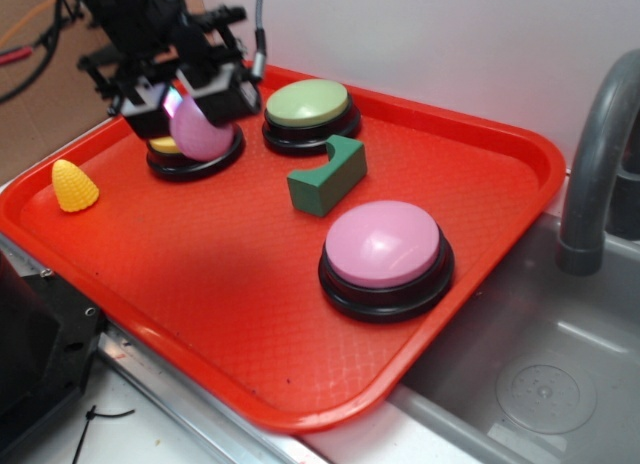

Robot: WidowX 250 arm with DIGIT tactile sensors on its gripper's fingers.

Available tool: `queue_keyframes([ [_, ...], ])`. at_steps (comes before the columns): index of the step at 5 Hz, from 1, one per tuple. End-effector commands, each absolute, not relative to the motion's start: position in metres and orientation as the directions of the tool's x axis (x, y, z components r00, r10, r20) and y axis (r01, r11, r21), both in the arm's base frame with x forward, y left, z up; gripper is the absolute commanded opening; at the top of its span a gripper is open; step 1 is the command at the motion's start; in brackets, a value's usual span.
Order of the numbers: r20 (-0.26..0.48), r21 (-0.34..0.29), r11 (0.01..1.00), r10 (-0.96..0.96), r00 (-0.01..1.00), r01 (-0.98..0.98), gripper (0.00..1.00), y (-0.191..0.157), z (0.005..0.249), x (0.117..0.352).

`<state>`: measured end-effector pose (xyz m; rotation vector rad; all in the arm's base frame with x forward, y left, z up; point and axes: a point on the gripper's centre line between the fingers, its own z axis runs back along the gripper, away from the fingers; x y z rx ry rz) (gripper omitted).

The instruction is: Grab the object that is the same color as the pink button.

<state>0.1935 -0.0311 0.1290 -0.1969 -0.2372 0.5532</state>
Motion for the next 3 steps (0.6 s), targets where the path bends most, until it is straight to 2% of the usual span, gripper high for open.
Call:
queue_keyframes([
  [1, 0.206, -0.154, 0.950, 0.298, 0.932, -0.270, 0.00, -0.010, 0.181, 0.196],
  [3, 0.236, -0.127, 0.952, 0.301, 0.924, -0.278, 0.00, 0.000, 0.190, 0.185],
])
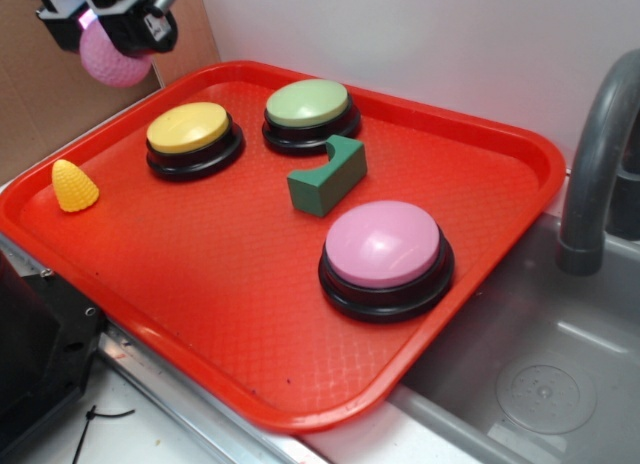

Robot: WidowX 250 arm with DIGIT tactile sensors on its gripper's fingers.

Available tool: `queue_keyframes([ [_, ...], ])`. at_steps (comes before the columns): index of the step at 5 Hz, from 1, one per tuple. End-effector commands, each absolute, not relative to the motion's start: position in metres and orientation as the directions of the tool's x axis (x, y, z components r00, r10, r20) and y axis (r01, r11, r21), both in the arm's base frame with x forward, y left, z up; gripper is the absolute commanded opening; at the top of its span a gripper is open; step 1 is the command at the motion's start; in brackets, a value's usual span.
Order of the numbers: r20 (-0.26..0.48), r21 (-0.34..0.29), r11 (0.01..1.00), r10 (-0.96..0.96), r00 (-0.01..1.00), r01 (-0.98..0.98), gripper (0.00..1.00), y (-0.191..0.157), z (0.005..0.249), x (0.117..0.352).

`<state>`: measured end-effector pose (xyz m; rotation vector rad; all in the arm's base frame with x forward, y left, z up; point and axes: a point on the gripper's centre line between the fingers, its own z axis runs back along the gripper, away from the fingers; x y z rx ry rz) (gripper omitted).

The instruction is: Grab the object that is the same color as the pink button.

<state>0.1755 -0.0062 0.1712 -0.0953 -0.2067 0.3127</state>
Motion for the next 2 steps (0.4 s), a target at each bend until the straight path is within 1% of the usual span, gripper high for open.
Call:
queue_keyframes([
  [1, 0.208, -0.125, 0.959, 0.276, 0.938, -0.254, 0.00, 0.000, 0.180, 0.191],
  [2, 0.172, -0.066, 0.938, 0.347, 0.922, -0.341, 0.00, 0.004, 0.169, 0.199],
])
